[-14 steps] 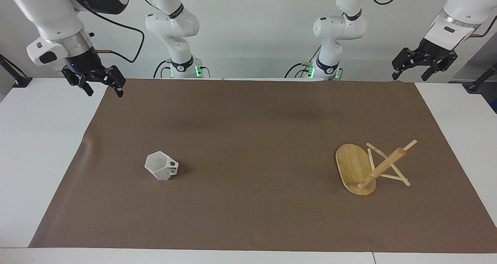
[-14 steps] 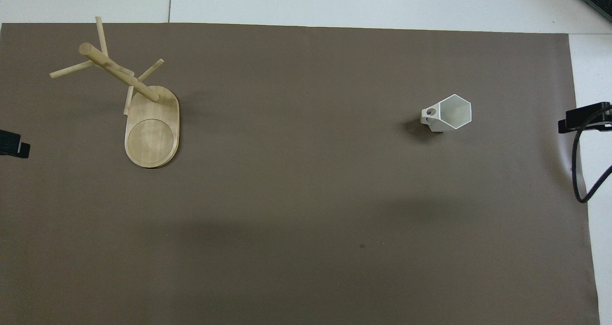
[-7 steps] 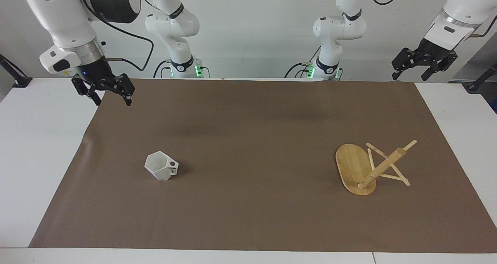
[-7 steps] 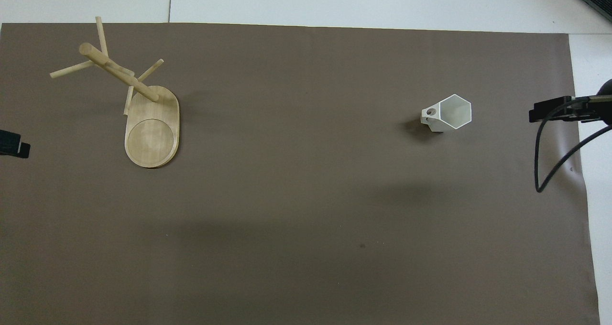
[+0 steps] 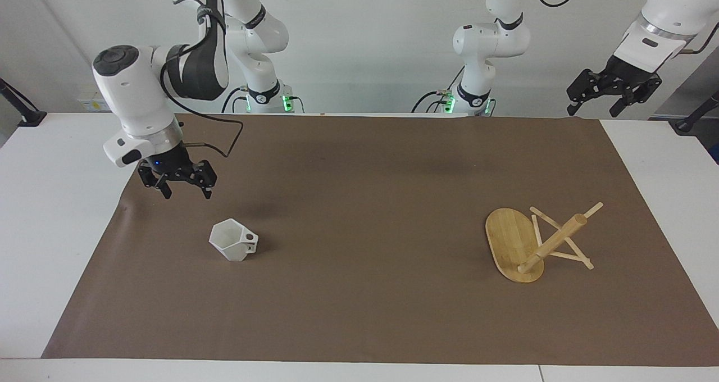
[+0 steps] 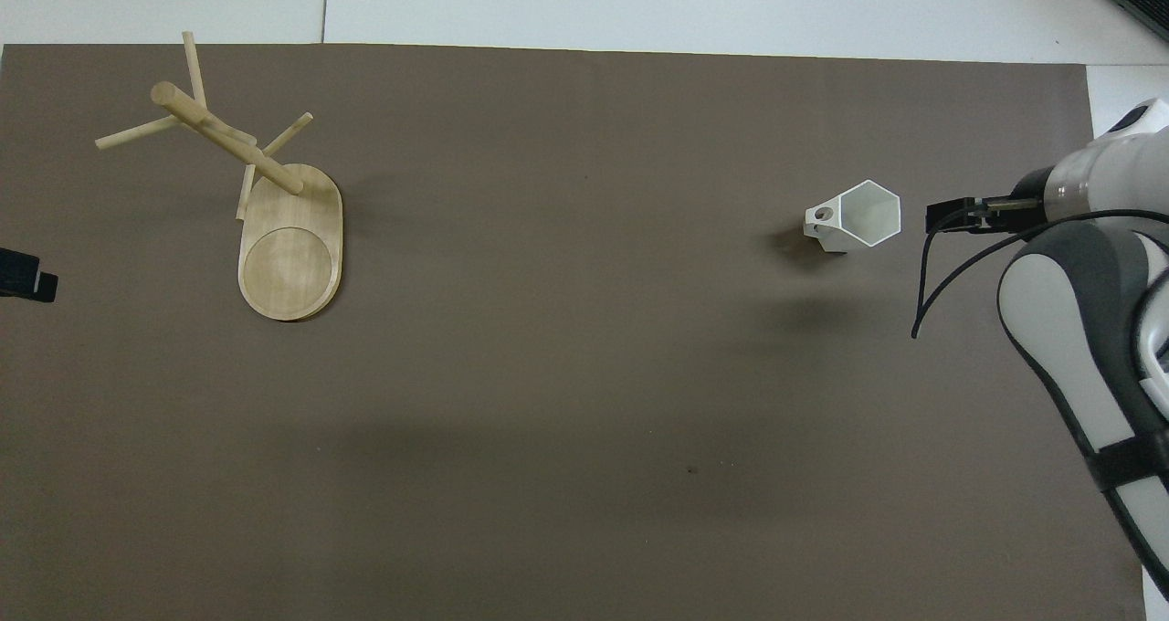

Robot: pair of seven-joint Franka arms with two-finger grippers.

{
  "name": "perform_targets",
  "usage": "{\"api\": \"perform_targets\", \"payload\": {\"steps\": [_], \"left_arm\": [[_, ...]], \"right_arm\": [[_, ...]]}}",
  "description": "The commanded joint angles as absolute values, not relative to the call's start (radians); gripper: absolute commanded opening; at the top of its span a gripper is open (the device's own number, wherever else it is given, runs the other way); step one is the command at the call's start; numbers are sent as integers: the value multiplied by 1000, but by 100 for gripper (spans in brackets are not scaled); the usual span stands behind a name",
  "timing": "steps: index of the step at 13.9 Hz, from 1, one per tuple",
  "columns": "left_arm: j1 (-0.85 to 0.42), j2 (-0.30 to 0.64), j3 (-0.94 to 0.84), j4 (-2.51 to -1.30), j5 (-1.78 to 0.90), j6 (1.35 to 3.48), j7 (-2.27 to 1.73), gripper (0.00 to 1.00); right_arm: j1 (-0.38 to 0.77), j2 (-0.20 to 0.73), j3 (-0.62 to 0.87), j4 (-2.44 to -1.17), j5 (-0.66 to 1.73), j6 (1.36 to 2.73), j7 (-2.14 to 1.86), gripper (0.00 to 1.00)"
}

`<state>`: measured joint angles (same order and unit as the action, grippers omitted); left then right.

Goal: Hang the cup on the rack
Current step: 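Reach the right gripper toward the white cup's rim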

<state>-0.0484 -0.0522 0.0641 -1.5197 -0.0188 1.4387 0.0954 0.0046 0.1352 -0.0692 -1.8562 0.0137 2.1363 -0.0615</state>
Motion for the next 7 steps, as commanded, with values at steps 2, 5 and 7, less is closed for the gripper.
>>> {"api": "perform_targets", "payload": {"steps": [2,5,7], "left_arm": [[-66,-71,77,-1540,0,1433,97,100],[-66,-71,77,-1540,0,1433,97,100],[-66,-71,77,-1540,0,1433,97,100]], "right_arm": [[12,175,-64,-1887,17,2221,-29,100],[21,205,-64,-1937,18,2333,-3,100],[23,233,-64,-1944,18,2374,14,100]]}}
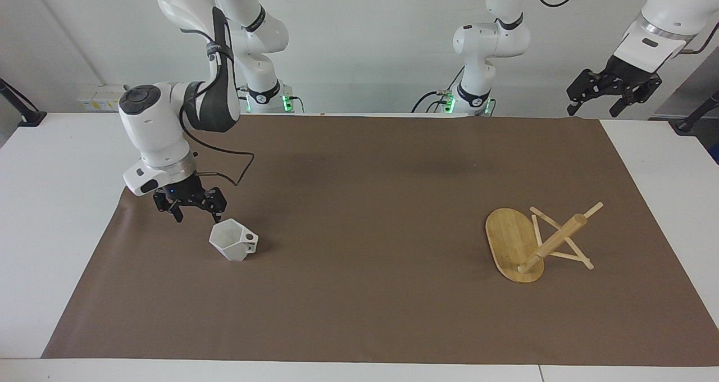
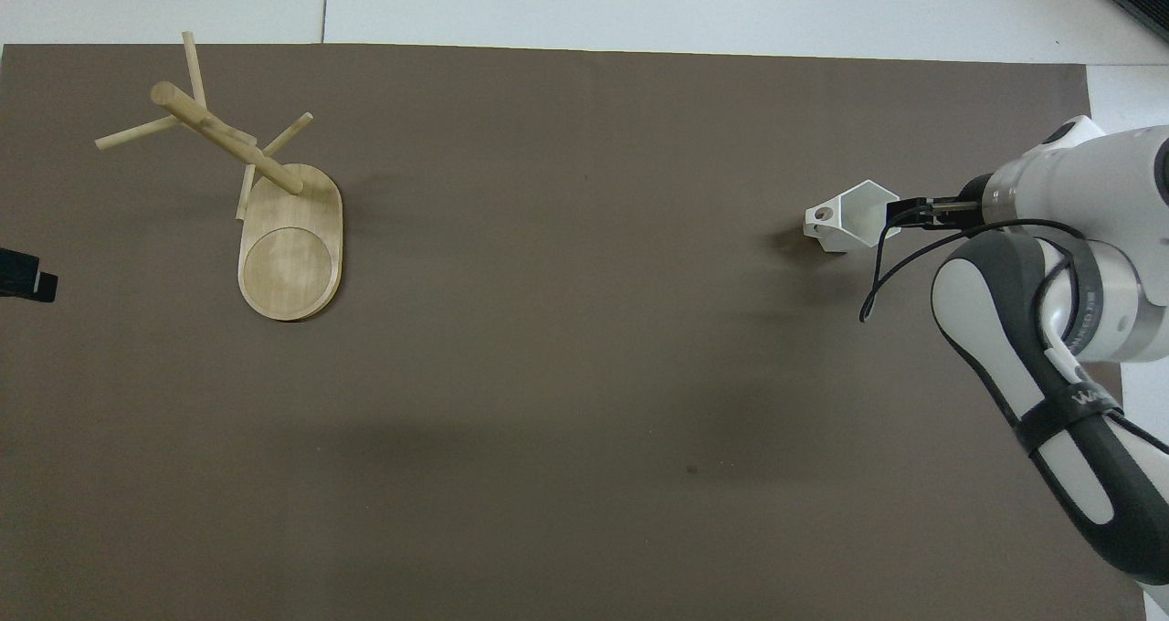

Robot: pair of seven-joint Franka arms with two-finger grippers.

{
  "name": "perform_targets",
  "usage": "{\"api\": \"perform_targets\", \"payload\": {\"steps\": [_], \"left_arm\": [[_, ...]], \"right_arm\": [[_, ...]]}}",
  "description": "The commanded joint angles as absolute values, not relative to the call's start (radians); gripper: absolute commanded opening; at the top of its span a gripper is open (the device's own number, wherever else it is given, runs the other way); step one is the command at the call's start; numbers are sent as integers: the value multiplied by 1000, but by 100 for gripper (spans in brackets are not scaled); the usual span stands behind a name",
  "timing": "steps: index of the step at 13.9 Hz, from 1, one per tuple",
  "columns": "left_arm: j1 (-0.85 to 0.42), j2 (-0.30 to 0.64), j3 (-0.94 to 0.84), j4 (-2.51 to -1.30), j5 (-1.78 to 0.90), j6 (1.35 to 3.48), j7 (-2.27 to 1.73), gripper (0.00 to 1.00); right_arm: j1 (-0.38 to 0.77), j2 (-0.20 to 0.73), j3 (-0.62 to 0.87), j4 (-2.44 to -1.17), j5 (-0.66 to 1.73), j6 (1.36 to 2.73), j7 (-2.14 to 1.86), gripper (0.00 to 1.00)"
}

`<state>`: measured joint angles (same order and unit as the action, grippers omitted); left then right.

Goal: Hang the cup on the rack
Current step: 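Reach the right gripper toward the white cup's rim, then close the right gripper on the white cup's rim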

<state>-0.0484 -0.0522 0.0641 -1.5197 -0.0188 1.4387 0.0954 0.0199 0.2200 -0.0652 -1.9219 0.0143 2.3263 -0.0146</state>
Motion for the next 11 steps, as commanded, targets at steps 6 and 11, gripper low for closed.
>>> {"api": "perform_targets", "payload": {"steps": [6,11], "left_arm": [[-66,-71,77,-1540,0,1433,97,100],[-66,-71,77,-1540,0,1433,95,100]], "right_arm": [[37,265,-64,-1959,20,2430,38,100],[35,265,-64,-1957,20,2421,35,60]]}}
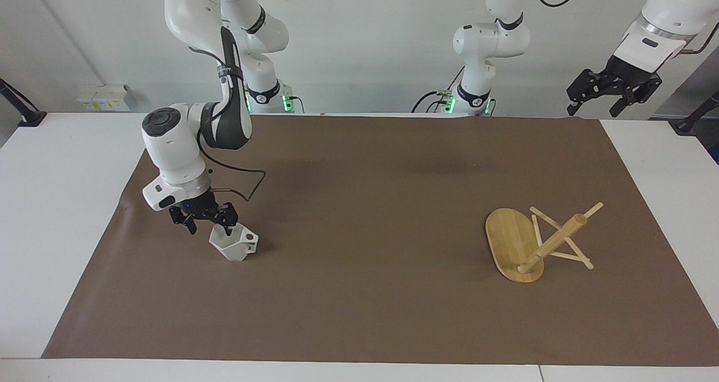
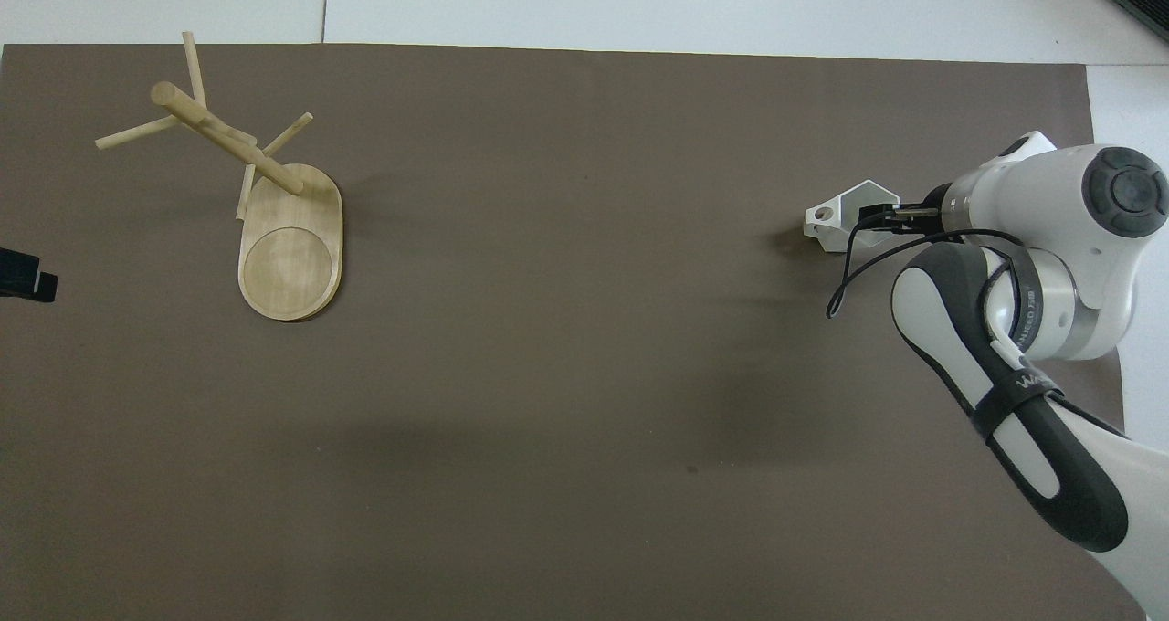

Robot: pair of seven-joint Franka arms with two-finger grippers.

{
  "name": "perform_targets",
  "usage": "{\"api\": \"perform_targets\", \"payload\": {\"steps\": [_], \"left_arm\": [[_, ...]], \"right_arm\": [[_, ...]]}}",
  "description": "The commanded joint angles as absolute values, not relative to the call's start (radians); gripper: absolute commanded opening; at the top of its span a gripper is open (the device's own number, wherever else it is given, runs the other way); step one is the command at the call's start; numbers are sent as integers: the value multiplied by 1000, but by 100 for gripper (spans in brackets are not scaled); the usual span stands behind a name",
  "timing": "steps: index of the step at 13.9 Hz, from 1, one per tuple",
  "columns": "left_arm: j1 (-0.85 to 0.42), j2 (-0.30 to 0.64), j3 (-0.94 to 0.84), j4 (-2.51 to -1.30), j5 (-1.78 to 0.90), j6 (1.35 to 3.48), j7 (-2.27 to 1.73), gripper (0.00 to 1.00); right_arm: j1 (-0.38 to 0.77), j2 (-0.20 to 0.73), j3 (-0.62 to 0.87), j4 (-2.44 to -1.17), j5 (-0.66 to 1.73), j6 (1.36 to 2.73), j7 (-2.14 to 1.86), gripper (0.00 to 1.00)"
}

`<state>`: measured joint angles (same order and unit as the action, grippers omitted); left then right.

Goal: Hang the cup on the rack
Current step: 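Close the right gripper on the white cup's rim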

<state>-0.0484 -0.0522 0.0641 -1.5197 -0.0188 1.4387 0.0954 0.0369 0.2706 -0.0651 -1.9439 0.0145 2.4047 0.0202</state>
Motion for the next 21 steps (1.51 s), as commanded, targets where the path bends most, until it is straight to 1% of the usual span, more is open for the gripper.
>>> {"api": "perform_targets", "payload": {"steps": [1,2,3,8,11,14,16,21], "left_arm": [[-66,-71,77,-1540,0,1431,97,100],[-66,-71,78,-1540,0,1433,97,100],[-66,-71,77,-1540,0,1433,97,100],[-66,-71,77,-1540,0,1431,97,100],[-66,-71,78,-1540,0,1433,97,100],[-66,-71,77,-1540,0,1433,97,100],[-66,-71,77,-1540,0,1433,97,100],[-66,-71,77,-1540,0,1433,97,100]], "right_arm": [[37,265,-64,-1954,20,2418,37,43],[35,265,-64,-1954,20,2416,37,23],[37,265,-64,-1954,20,2413,37,0],[37,265,-64,-1950,20,2410,38,0],[37,267,-64,-1933,20,2379,37,0],[37,258,-63,-1870,21,2271,32,0],[35,236,-35,-1833,28,2189,31,0],[35,210,-28,-1752,314,2036,-23,0]]}}
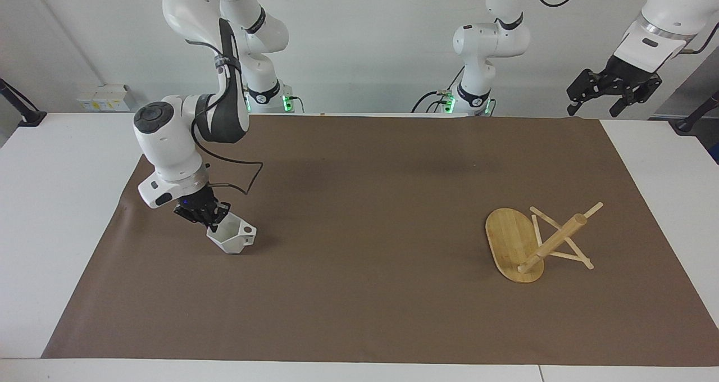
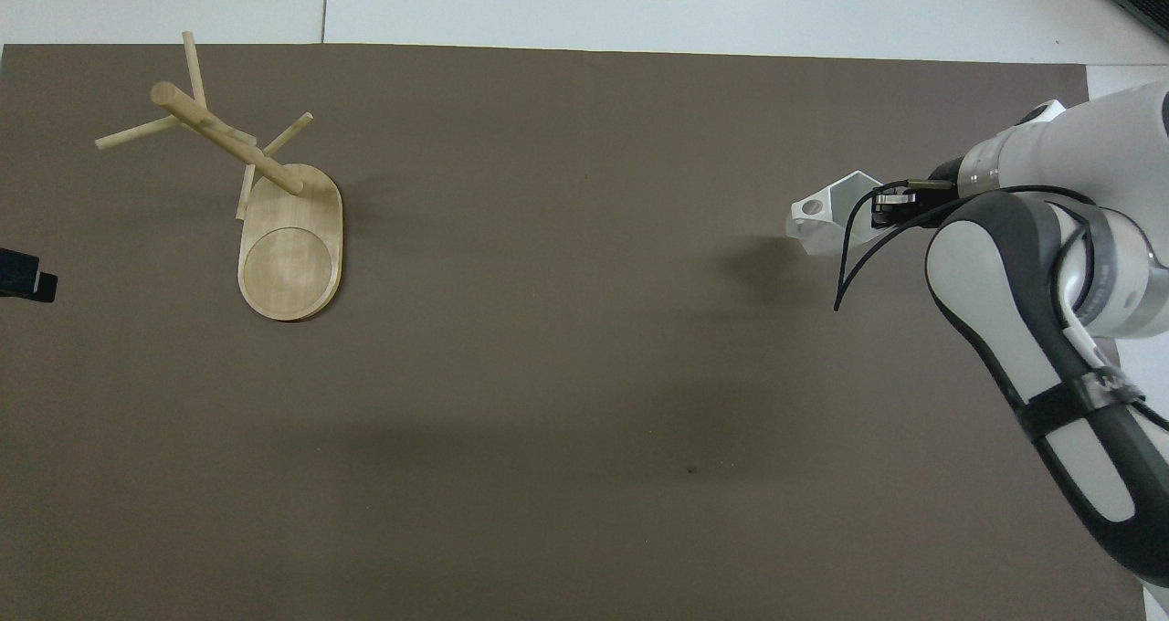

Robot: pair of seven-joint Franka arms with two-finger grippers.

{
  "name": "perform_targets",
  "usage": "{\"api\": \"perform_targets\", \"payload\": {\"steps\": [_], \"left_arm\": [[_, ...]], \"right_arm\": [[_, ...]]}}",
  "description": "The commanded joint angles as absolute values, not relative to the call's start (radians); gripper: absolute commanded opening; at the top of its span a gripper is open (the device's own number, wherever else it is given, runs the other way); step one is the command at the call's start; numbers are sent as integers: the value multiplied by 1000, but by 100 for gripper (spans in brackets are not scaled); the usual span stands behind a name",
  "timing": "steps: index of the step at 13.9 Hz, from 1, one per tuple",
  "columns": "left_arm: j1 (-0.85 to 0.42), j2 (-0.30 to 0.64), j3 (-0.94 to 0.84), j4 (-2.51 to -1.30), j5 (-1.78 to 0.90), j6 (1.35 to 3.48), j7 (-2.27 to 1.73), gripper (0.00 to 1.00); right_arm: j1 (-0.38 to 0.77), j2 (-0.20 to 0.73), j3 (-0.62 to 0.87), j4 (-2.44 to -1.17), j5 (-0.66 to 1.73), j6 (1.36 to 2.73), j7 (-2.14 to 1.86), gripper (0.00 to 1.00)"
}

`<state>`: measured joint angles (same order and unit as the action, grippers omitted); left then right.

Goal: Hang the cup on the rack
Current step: 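Lift the cup and carry it toward the wooden mug tree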

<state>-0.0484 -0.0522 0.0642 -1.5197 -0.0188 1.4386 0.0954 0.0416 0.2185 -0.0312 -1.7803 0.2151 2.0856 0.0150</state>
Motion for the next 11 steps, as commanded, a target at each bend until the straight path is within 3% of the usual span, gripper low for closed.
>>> {"api": "perform_targets", "payload": {"steps": [1,7,11], "left_arm": [[-66,-71,77,-1540,0,1433,97,100],[-66,-71,77,-1540,0,1433,97,100],[-66,-71,77,-1540,0,1433,97,100]], "right_arm": [[35,203,-23,-1746,368,2022,-49,0],[37,184,116,-1718,537,2019,-71,0],[37,169,181,-1718,814,2006,-72,0]]}}
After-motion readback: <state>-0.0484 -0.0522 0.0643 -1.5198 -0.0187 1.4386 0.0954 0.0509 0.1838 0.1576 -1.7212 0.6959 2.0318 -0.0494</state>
